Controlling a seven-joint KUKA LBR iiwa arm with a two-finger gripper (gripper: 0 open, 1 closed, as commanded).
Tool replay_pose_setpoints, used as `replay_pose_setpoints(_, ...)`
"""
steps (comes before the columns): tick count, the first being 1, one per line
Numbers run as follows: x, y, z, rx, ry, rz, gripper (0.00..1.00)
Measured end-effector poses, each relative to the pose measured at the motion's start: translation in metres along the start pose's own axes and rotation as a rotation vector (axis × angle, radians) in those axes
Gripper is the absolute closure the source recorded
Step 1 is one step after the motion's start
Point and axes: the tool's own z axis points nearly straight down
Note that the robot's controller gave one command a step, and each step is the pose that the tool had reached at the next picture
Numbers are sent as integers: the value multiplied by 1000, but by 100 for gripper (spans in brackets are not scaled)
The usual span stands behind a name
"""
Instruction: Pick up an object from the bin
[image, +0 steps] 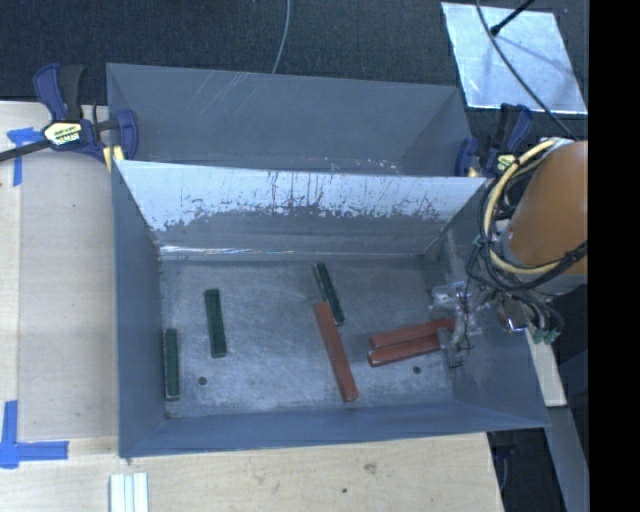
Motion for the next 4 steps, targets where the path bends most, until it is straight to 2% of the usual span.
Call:
replay_pose_setpoints(1,-1,-3,-22,-1,2,19,100)
replay_pose_setpoints(2,-25,-1,-73,-1,4,-111,100)
replay_pose_setpoints(3,-3,29,20,-1,3,-40,0)
replay_pose_setpoints(4,-2,30,19,-1,3,-42,0)
